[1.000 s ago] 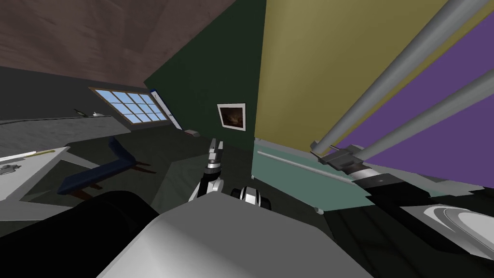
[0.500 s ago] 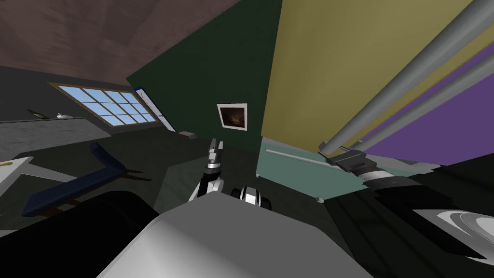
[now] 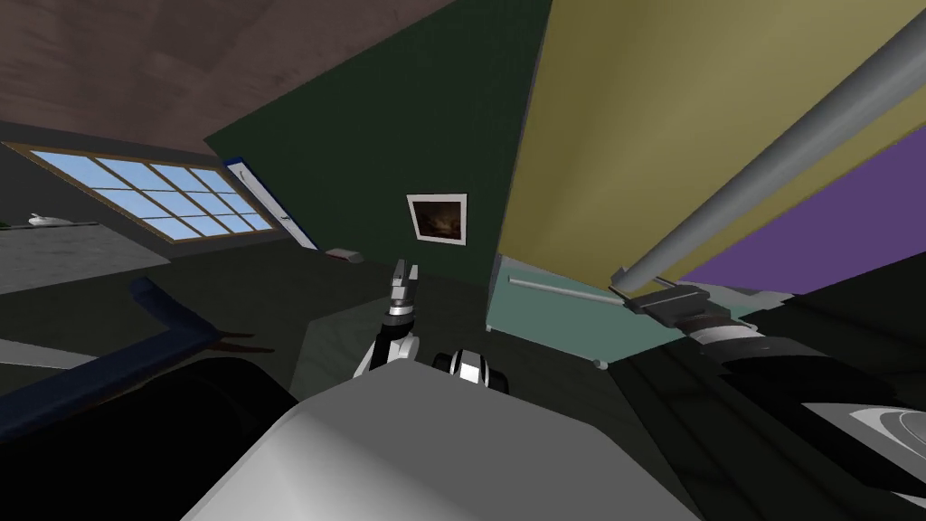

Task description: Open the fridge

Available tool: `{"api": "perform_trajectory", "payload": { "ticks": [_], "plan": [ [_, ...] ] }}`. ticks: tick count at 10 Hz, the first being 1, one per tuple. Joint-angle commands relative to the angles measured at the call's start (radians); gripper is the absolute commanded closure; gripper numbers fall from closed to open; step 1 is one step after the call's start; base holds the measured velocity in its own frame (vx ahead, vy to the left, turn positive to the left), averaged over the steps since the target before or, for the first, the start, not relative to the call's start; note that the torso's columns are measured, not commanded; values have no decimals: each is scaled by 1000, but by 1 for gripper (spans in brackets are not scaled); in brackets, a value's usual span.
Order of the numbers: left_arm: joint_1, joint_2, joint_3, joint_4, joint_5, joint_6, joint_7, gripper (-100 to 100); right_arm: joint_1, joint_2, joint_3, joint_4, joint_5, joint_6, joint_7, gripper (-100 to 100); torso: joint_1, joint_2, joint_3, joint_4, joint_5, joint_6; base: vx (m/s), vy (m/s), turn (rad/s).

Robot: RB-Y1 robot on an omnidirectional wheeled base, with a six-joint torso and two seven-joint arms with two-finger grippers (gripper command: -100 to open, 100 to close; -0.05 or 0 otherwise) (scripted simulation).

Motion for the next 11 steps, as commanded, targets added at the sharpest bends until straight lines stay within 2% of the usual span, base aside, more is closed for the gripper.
{"api": "perform_trajectory", "payload": {
  "ticks": [1,6,8,9,11],
  "plan": [
    [0,0,0,0,0,0,0,0,19,6,-30,24,1,34,0,100,0,2,2,1,0,0,-39,309,-142],
    [0,0,0,0,0,0,0,0,46,-4,-77,85,2,95,-5,100,-2,-1,-1,3,3,0,-17,315,-130],
    [0,0,0,0,0,0,0,0,50,0,-74,91,1,82,-5,100,-3,5,3,4,3,-1,-27,160,-34],
    [0,0,0,0,0,0,0,0,59,0,-78,108,0,94,-4,100,-8,2,1,3,2,-1,18,150,-54],
    [0,0,0,0,0,0,0,0,70,-6,-94,139,-5,118,-4,100,0,-2,-1,-1,0,3,44,287,-127]
  ]
}}
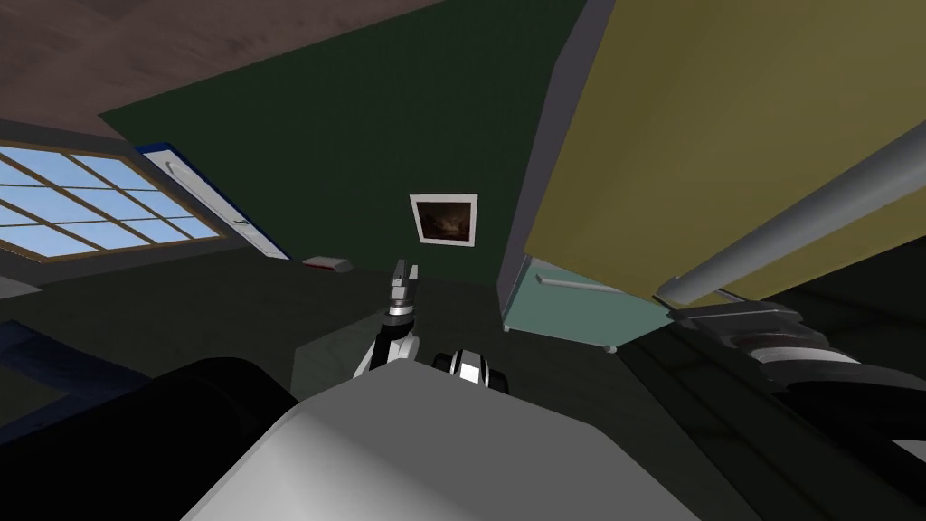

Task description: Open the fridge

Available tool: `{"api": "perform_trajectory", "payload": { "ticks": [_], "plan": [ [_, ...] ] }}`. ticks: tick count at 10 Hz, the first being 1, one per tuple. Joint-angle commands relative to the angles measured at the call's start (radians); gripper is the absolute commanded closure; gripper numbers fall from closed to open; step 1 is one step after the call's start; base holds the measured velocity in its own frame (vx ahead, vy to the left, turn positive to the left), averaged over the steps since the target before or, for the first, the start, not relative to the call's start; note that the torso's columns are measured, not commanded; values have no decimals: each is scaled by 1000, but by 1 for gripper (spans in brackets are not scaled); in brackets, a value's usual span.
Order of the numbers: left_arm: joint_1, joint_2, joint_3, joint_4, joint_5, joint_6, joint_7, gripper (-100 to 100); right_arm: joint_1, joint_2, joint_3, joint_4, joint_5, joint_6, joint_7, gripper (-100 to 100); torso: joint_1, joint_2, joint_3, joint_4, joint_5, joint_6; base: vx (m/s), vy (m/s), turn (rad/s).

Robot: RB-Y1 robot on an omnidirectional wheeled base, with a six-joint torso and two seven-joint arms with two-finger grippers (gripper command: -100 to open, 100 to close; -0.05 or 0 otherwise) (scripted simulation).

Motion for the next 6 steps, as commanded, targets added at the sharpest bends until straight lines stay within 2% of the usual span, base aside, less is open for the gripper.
{"api": "perform_trajectory", "payload": {
  "ticks": [1,3,6],
  "plan": [
    [0,0,0,0,0,0,0,0,14,-5,-17,20,-4,26,-3,100,0,2,1,0,0,-1,16,248,-69],
    [0,0,0,0,0,0,0,0,25,-12,-34,51,-9,50,-3,100,-5,0,-1,1,1,-6,53,259,-77],
    [0,0,0,0,0,0,0,0,41,-22,-59,98,-15,87,-4,100,0,1,0,1,3,-6,40,304,-108]
  ]
}}
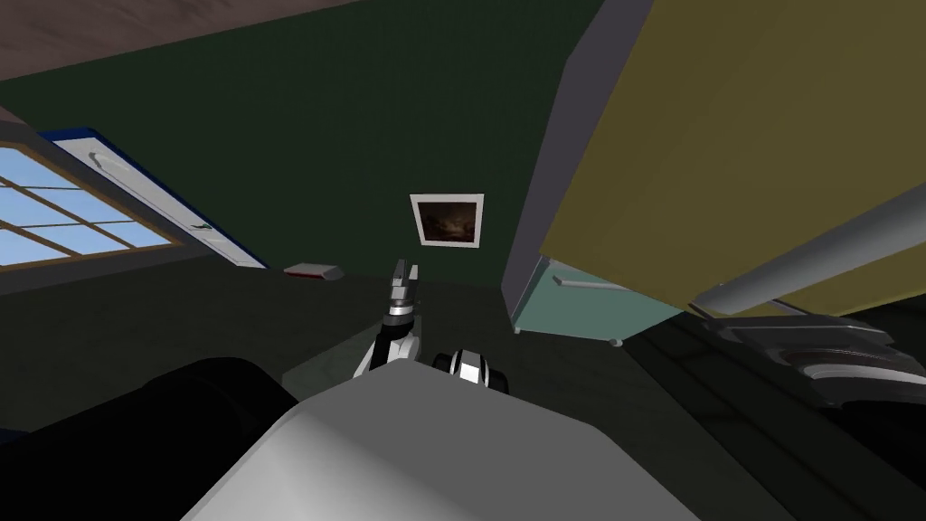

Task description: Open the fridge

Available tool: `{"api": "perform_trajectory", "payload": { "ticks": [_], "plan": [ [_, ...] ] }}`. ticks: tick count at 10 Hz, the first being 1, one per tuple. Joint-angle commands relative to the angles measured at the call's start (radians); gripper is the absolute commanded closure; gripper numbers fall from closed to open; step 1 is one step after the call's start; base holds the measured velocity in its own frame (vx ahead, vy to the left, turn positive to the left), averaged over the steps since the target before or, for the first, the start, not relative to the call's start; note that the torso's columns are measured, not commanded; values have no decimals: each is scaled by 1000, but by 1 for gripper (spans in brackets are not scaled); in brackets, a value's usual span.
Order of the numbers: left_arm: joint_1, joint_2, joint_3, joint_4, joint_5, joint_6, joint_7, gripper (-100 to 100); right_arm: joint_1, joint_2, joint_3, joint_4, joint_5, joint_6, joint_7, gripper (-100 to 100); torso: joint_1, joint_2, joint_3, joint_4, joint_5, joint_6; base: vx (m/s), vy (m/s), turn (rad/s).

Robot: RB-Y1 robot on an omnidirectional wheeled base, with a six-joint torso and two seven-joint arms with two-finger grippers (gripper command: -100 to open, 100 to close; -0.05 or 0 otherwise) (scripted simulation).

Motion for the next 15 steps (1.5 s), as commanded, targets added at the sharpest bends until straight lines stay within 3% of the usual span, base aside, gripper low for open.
{"api": "perform_trajectory", "payload": {
  "ticks": [1,2,5,8,9,10,15],
  "plan": [
    [0,0,0,0,0,0,0,0,-3,-1,-23,32,-2,9,4,100,-1,1,1,2,1,3,18,242,-58],
    [0,0,0,0,0,0,0,0,14,-22,-33,39,-15,-5,-14,-100,-3,2,1,2,1,0,15,104,-91],
    [0,1,1,0,0,0,0,0,43,-92,-70,52,-49,-26,-58,-100,-10,0,-1,4,2,4,38,4,-77],
    [0,1,1,0,0,0,0,0,55,-119,-85,57,-62,-34,-76,-100,7,8,5,6,6,3,30,-9,-51],
    [0,1,1,0,0,0,0,0,58,-108,-71,65,-57,-39,-68,-100,10,9,5,6,8,3,12,-6,-4],
    [0,0,0,0,0,0,0,0,62,-109,-68,65,-57,-37,-70,0,9,8,5,5,6,3,8,-6,11],
    [0,0,0,0,0,0,0,0,73,-102,-48,69,-55,-47,-68,0,-4,2,2,1,-2,4,3,2,9]
  ]
}}
